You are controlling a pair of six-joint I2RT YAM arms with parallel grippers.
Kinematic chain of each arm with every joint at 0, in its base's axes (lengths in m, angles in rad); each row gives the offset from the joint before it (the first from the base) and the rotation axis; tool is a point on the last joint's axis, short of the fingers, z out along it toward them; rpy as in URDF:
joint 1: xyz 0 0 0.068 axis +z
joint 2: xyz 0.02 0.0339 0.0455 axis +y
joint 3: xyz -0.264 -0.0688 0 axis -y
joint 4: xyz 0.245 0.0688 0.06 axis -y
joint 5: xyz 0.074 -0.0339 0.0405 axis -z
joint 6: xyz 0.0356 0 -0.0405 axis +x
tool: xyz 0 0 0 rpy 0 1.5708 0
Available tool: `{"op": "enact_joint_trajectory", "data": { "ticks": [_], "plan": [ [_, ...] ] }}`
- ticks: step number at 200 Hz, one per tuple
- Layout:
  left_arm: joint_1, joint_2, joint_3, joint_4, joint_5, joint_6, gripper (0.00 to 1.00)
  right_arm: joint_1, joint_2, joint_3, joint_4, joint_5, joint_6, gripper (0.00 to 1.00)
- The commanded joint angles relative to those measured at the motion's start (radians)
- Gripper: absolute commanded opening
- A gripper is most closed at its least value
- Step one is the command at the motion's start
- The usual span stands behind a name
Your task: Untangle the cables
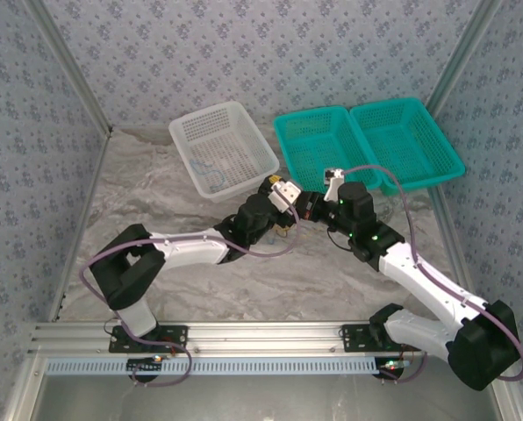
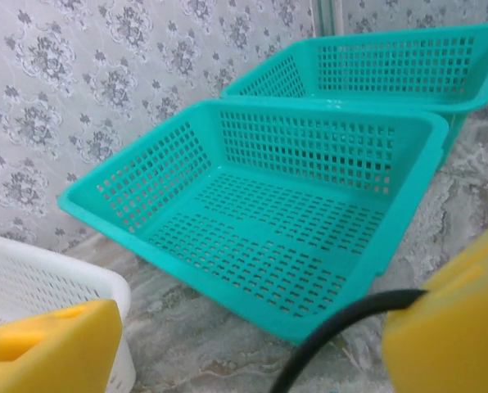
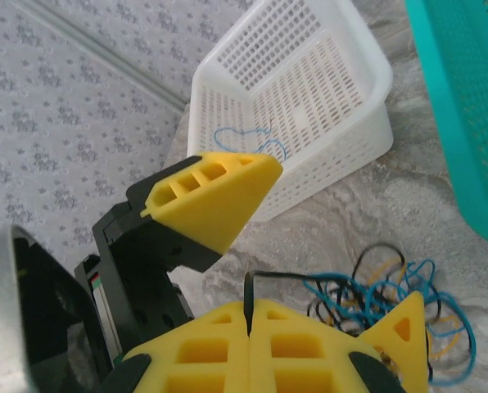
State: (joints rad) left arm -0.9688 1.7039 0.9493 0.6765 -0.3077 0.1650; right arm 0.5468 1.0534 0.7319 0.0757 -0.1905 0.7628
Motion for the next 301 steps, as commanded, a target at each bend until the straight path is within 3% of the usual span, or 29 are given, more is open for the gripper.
{"op": "enact_joint_trajectory", "data": {
  "ticks": [1,27,59,100,170,243,280,301],
  "plan": [
    [0.001,0.040,0.050,0.060,-0.035,-0.008,0.77,0.010,0.003,-0.003,0.040,0.008,0.023,0.00],
    [0.011,0.060,0.053,0.055,-0.032,-0.070,0.57,0.012,-0.002,-0.005,0.041,0.006,0.008,0.00],
    [0.024,0.067,0.034,0.030,-0.013,-0.116,0.41,0.011,-0.025,-0.010,0.047,0.016,-0.019,0.00],
    [0.023,0.076,-0.026,0.017,-0.018,-0.186,0.32,0.007,-0.051,-0.027,0.118,-0.005,-0.081,0.00],
    [0.061,0.134,-0.110,0.045,-0.012,-0.347,0.32,-0.067,-0.093,-0.023,0.240,-0.083,-0.122,0.00],
    [0.092,0.180,-0.149,0.043,0.075,-0.420,0.34,-0.142,-0.115,-0.004,0.321,-0.158,-0.085,0.00],
    [0.104,0.189,-0.157,0.063,0.165,-0.420,0.41,-0.148,-0.125,0.016,0.315,-0.190,-0.105,0.00],
    [0.104,0.198,-0.154,0.049,0.156,-0.427,0.41,-0.153,-0.140,0.015,0.306,-0.175,-0.108,0.00]
  ]
}}
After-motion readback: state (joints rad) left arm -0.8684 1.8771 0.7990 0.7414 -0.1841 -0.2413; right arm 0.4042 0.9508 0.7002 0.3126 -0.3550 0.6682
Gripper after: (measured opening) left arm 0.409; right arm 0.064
